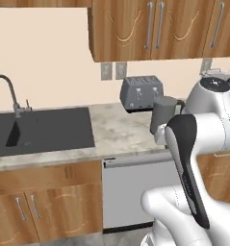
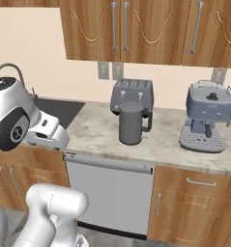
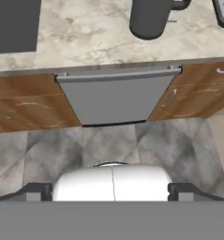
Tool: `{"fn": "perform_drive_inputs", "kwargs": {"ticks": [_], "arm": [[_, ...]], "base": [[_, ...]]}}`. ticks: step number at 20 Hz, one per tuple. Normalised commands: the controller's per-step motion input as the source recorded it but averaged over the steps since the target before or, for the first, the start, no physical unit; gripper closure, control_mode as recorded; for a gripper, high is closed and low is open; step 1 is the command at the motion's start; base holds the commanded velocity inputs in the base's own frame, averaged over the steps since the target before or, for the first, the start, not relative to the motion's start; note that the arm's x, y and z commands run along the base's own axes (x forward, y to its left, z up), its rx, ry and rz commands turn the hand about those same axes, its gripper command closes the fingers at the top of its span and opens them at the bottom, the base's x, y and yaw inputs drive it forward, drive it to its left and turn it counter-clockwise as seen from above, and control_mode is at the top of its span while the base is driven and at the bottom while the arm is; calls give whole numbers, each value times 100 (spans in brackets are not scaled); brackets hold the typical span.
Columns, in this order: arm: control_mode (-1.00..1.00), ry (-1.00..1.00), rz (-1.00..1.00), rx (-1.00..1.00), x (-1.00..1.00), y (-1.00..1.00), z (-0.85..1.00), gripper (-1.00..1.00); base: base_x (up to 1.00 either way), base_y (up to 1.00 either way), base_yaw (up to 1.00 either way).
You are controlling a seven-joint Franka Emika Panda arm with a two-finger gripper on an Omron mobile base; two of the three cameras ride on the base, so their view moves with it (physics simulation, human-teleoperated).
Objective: Navigate to the dishwasher.
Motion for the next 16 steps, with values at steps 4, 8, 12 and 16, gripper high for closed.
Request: {"fn": "perform_drive_inputs", "kwargs": {"ticks": [4,8,12,16], "arm": [[100,0,0,0,0,0,0,-100],[100,0,0,0,0,0,0,-100],[100,0,0,0,0,0,0,-100],[100,0,0,0,0,0,0,-100]], "base": [[64,-84,0],[37,-39,0],[0,-1,-5],[11,25,-14]]}}
